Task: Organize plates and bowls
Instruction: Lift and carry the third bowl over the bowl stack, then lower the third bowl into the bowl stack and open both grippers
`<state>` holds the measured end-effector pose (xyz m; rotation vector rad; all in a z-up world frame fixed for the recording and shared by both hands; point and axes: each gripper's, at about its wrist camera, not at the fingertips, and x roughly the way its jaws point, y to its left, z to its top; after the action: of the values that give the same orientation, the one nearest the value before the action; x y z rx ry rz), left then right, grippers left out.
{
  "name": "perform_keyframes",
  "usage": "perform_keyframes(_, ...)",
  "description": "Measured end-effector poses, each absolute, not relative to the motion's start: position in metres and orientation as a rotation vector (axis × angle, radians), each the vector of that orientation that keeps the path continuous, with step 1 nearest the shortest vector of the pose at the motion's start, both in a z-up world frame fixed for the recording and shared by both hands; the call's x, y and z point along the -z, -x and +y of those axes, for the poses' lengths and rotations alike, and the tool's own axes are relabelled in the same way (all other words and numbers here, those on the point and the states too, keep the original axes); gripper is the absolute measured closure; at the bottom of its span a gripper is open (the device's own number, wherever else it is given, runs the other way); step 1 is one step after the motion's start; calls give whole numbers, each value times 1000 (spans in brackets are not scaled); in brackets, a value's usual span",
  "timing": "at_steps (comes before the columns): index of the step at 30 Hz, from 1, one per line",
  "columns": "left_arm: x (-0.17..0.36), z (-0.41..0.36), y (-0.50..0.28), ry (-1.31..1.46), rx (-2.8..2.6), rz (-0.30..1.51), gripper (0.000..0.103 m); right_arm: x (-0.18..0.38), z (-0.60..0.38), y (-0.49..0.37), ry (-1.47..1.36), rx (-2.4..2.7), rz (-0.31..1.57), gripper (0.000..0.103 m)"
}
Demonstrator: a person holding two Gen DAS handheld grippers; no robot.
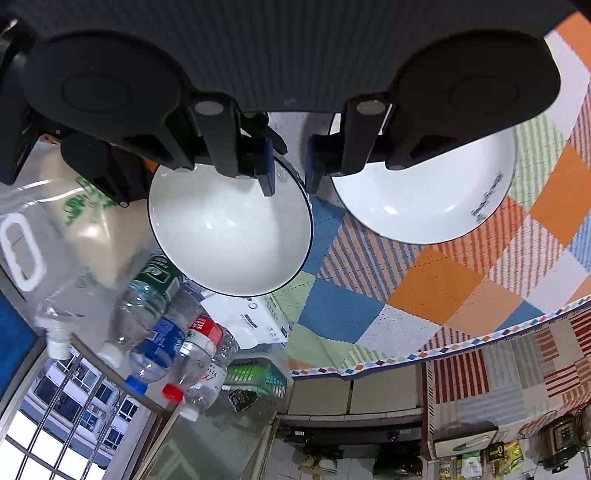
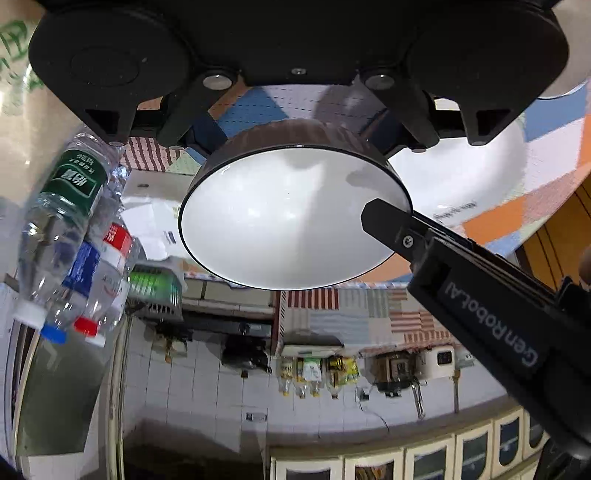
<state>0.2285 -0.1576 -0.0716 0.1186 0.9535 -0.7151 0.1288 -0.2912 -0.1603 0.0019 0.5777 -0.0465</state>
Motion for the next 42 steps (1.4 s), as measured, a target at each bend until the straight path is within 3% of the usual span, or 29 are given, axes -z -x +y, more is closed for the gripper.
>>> perform_keyframes(18,7,-45,-133,-20,611,912,89,97,-218,-64,107,-159,519,18)
perform_keyframes(31,60,38,-107,148,536,1046,89,138,-168,-38,84,-364,659,18)
perform_keyframes(42,105,37,-108,206,526,1030,89,165,-142,-36,145,-363,751,20)
